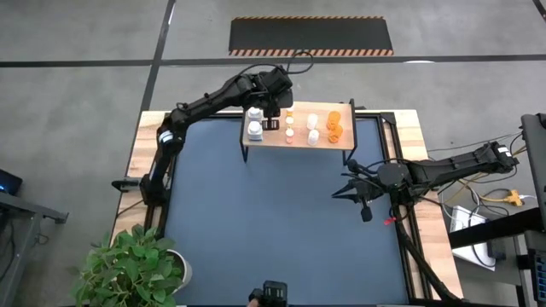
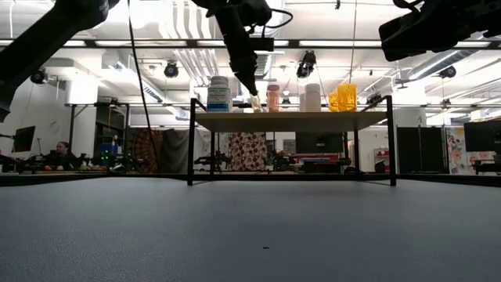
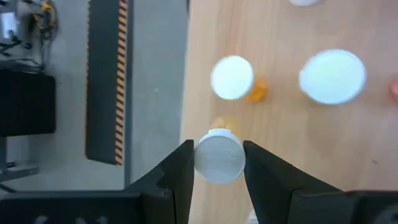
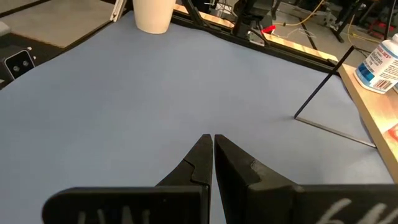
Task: Pick and place medicine bottles onto shelf by color
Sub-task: Put the yellow pill bottle on the shelf
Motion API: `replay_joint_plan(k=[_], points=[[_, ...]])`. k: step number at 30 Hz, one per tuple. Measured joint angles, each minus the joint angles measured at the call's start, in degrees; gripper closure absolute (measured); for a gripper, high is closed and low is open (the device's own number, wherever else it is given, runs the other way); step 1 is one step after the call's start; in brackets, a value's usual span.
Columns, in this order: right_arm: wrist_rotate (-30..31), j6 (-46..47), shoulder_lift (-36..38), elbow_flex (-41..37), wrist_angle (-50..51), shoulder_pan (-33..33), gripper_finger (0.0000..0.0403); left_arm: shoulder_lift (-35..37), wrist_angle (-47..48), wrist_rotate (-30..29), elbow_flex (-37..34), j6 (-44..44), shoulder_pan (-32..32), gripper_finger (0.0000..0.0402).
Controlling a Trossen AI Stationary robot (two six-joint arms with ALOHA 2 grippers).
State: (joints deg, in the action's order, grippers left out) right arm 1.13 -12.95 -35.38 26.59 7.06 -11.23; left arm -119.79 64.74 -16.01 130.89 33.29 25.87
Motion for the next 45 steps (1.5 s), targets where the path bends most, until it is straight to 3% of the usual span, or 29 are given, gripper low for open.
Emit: replay_joint_plan(k=[27, 45], points=[[-0.04, 1.09, 0.00, 0.00, 0.20, -0.01, 0.0394, -0.04, 1.73, 0.75, -0.85, -4.62, -0.02, 0.0291], [-0.04, 1.00, 0.00, -0.02, 0.22, 0.00, 0.0394, -0.04, -0.29, 0.77, -4.47, -5.43, 0.00, 0.0240]])
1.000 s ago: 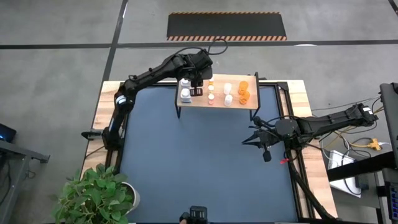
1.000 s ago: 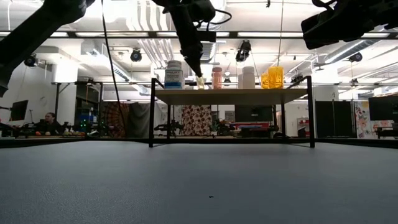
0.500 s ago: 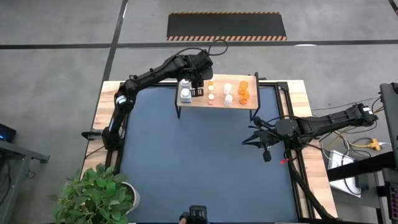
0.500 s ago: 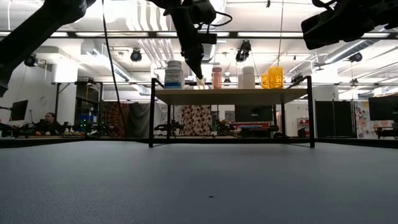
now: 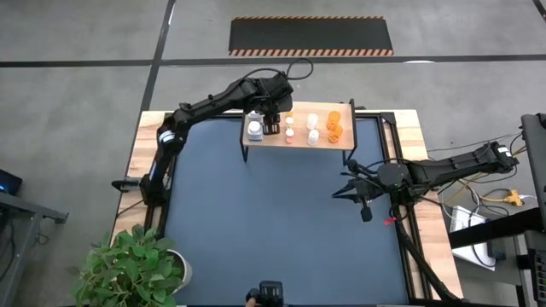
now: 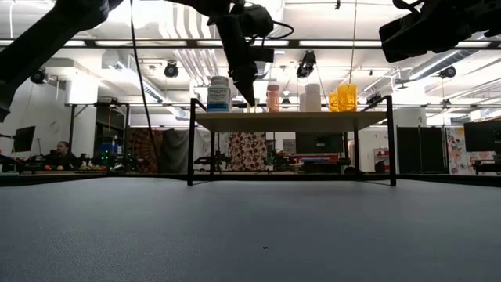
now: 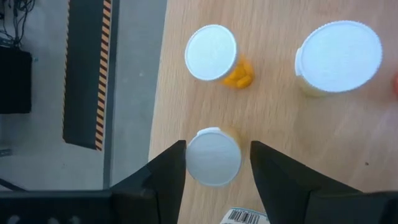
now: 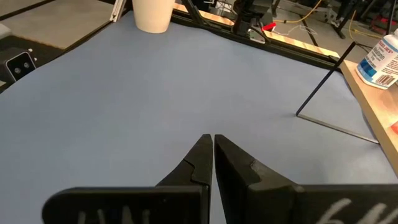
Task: Pick and place medicine bottles onto shelf by color
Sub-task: Put the yellow pill bottle on the shelf
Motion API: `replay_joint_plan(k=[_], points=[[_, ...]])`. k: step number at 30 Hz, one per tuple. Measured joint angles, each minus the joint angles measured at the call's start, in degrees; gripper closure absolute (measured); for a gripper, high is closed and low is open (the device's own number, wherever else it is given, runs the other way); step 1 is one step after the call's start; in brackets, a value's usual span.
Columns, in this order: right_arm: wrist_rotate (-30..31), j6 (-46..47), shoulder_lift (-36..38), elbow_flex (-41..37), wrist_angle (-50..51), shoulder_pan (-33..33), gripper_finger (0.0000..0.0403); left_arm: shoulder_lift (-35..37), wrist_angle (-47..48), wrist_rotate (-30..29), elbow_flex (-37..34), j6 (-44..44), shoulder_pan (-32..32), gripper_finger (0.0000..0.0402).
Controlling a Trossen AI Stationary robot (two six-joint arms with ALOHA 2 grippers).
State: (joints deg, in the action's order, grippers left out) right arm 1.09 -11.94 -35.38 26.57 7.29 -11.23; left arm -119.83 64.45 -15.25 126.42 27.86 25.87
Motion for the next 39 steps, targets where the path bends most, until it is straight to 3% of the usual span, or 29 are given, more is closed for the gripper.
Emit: replay_joint_plan(k=[25, 33, 39], points=[[0.43, 4.50, -1.55, -0.02, -1.11, 0.00, 0.0394, 4.67, -1.48, -3.56, 0.30, 0.48, -2.20, 0.0239], [0.50, 3.84, -7.58, -0.02, -8.96, -0.01, 0.0394, 8.85, -2.95, -3.10, -0.10, -7.96, -11.53, 0.0240], [1.07, 3.94, -11.74, -0.02, -14.76, 0.01, 0.0394, 9.35, -2.17, -2.78, -0.20, -7.80, -22.06, 0.0240]])
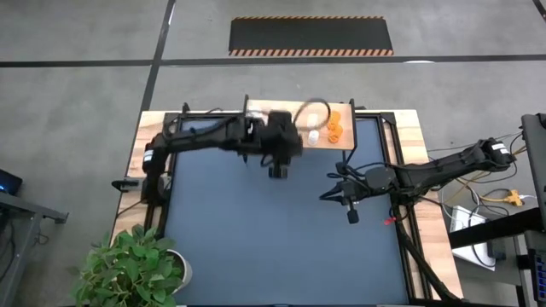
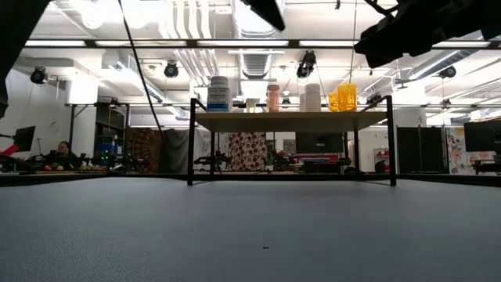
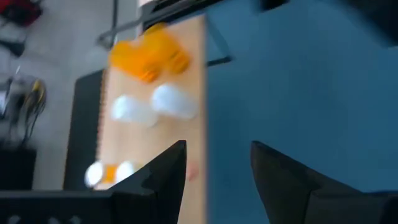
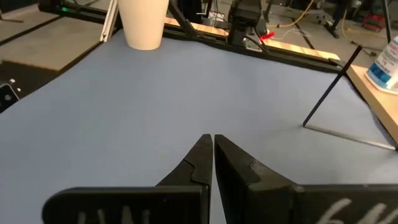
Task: Pick and place medicine bottles onto shelf by color
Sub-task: Put the yellow pill bottle on the shelf
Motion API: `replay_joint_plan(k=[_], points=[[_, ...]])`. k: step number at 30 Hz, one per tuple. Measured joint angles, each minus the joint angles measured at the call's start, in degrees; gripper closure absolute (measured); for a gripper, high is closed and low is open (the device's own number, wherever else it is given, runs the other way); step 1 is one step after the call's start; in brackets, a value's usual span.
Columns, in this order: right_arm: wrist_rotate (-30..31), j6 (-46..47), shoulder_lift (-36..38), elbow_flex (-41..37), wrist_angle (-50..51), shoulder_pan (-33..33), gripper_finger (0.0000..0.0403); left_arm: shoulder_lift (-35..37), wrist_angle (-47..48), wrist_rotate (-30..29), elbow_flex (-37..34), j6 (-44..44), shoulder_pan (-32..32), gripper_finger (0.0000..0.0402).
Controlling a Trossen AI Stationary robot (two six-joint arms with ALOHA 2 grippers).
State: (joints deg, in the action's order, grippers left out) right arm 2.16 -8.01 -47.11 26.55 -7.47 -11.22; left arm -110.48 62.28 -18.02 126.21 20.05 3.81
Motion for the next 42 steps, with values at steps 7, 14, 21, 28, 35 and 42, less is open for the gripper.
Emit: replay_joint_plan(k=[7, 14, 21, 28, 35, 42], points=[[-0.07, -1.05, -0.68, 0.00, -0.97, -0.01, 0.0394, 0.95, -1.76, 4.75, -3.74, -0.29, -6.89, 0.0240], [-0.09, -0.95, -1.12, 0.00, -0.14, 0.00, 0.0394, 8.30, -16.53, 10.01, -23.12, -2.19, -10.48, 0.0240], [6.61, 5.44, -1.56, 0.26, -2.98, 0.39, 0.0394, 22.44, -39.19, 10.00, -43.53, -3.41, -13.12, 0.0240], [7.98, 3.88, -4.47, 8.92, 4.03, 3.77, 0.0394, 33.06, -64.59, 9.34, -64.25, 0.53, -12.94, 0.0240], [7.94, 2.68, -12.67, 26.54, 21.61, 10.73, 0.0394, 39.53, -73.18, 4.82, -74.37, 4.57, -12.80, 0.0240], [2.69, 0.43, -25.61, 46.32, 36.81, 19.82, 0.0394, 44.97, -73.84, -2.77, -78.96, 7.50, -12.78, 0.0240]])
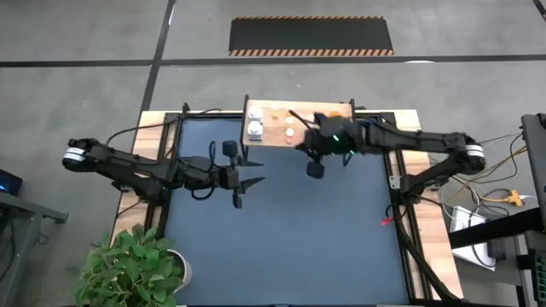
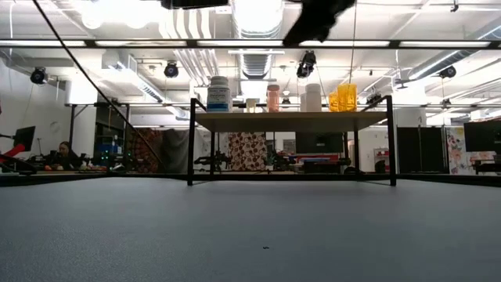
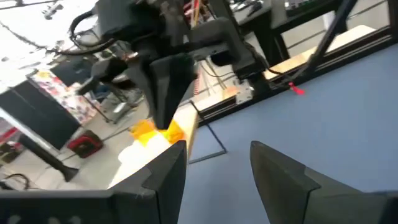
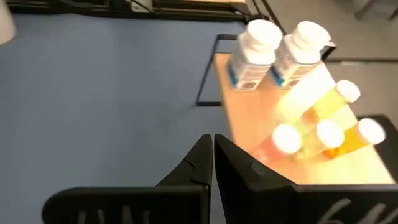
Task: Pick and place medicine bottles onto shelf by color
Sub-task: Put the yellow pill bottle on the shelf
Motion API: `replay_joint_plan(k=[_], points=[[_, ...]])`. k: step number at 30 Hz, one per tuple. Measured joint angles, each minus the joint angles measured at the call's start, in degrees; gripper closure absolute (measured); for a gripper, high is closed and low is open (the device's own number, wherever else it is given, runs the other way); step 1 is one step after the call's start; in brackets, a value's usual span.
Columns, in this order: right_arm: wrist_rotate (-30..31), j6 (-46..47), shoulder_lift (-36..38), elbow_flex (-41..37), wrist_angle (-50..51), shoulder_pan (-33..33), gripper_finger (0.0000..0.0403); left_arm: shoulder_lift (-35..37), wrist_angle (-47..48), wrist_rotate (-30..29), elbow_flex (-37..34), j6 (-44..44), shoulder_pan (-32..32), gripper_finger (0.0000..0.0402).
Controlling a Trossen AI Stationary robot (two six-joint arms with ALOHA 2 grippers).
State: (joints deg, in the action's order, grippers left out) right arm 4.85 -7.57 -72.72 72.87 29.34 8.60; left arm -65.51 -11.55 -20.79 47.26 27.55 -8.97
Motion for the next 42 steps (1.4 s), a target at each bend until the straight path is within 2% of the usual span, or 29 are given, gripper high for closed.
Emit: replay_joint_plan(k=[3, 11, 21, 29, 34, 42], points=[[-1.87, -1.28, -5.66, 8.04, 4.50, 3.46, 0.0394, 2.28, -0.06, -0.73, -1.59, 0.35, -0.02, 0.0240], [-2.06, -5.92, -19.56, 27.47, 13.98, 11.00, 0.0394, 6.01, -1.36, -0.92, -6.12, 2.80, -0.02, 0.0240], [-2.30, -10.85, -34.03, 45.22, 20.87, 18.11, 0.0394, 6.96, -0.79, -2.53, -6.83, 2.93, -0.02, 0.0240], [-2.39, -16.85, -40.09, 51.43, 22.77, 21.34, 0.0394, 7.20, 0.57, -6.27, -7.12, 2.95, -0.02, 0.0240], [-4.89, -17.92, -42.16, 51.58, 22.74, 22.65, 0.0394, 7.20, 0.57, -6.39, -7.24, 2.95, -0.01, 0.0240], [-4.94, -17.50, -41.58, 51.55, 22.76, 22.69, 0.0394, 7.25, 0.55, -6.81, -7.34, 3.41, -0.02, 0.0240]])
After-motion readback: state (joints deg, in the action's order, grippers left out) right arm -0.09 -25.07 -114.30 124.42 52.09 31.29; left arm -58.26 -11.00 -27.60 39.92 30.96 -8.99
